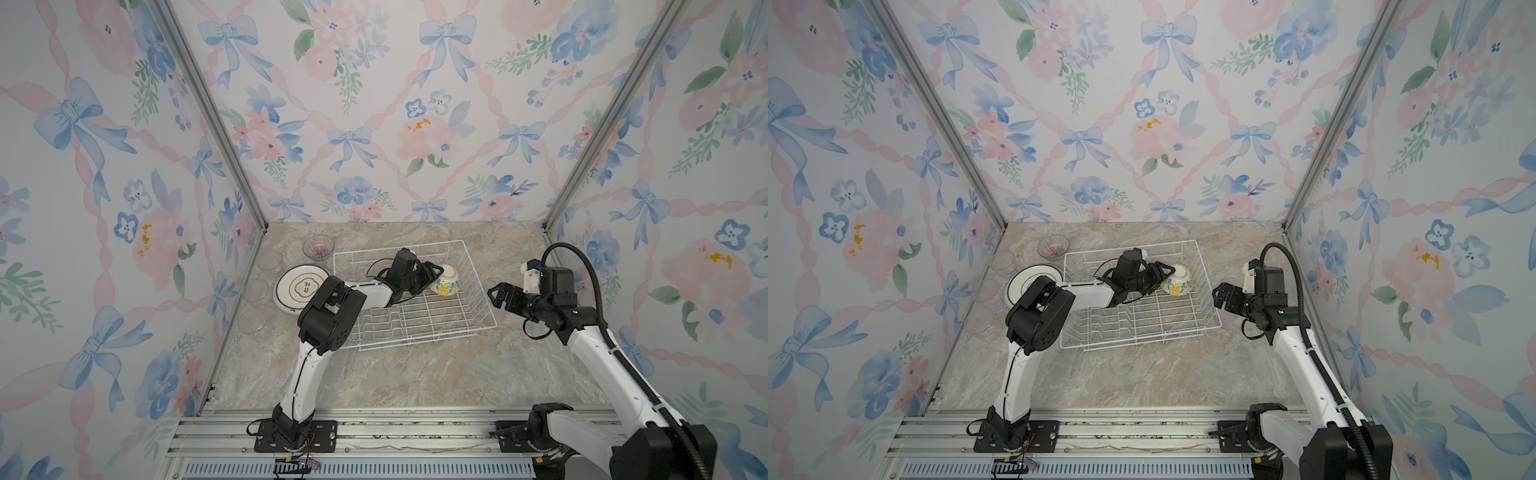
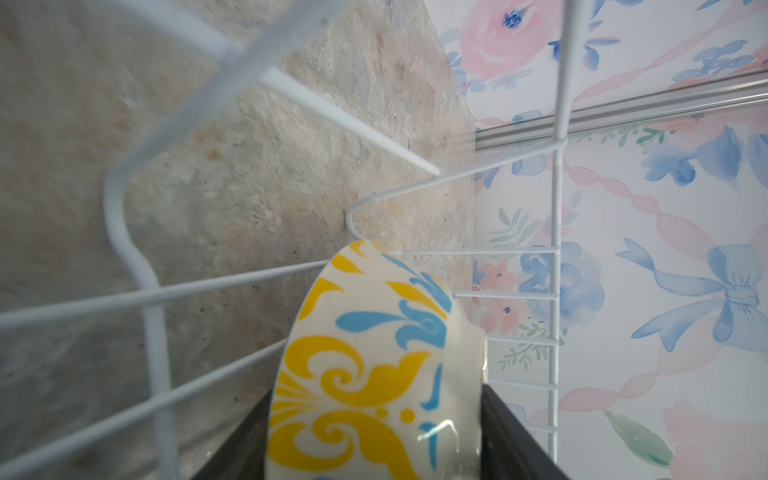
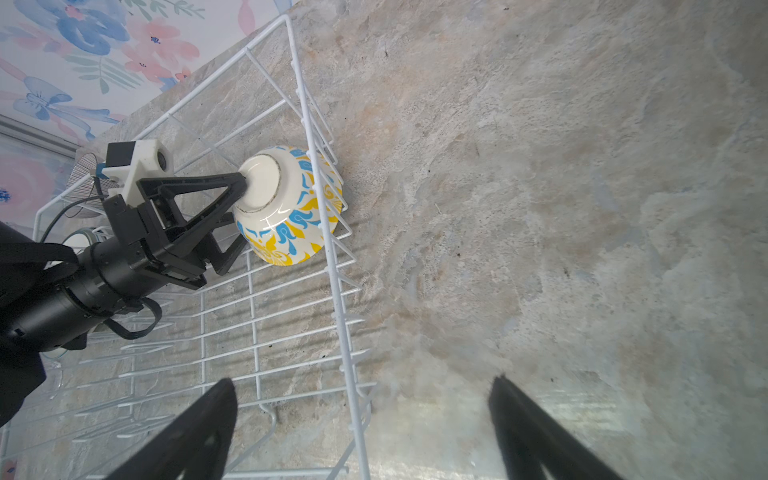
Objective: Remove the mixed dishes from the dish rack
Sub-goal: 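Close the left gripper on the bowl's rim and adjust the grip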
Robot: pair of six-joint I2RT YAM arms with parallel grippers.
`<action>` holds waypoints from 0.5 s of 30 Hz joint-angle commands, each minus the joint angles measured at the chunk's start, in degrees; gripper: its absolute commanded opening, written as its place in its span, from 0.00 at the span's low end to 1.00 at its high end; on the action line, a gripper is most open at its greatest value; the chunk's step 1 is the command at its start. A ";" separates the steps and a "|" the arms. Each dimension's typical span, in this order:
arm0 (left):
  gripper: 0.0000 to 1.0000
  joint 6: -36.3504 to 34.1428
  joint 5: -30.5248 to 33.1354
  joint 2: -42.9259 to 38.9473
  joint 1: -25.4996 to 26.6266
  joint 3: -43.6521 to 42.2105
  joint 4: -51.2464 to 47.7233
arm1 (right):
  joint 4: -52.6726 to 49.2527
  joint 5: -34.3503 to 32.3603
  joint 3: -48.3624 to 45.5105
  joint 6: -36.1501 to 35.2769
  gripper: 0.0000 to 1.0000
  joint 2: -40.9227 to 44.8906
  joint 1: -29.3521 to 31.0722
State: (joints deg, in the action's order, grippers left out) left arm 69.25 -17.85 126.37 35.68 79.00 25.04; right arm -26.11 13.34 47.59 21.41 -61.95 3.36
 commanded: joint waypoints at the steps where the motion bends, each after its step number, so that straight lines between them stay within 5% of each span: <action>1: 0.62 3.29 -2.04 0.11 1.41 -1.87 2.90 | -0.54 0.57 -0.57 -0.93 0.97 -0.07 -0.54; 15: 0.43 5.42 0.33 2.19 1.76 -2.16 13.03 | -0.99 0.55 -0.14 -1.03 0.97 -0.24 -0.69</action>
State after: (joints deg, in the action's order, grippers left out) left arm 75.07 -16.75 128.33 36.38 77.03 34.65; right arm -26.11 13.34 47.59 21.41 -61.95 3.36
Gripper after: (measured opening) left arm 0.633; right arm 0.967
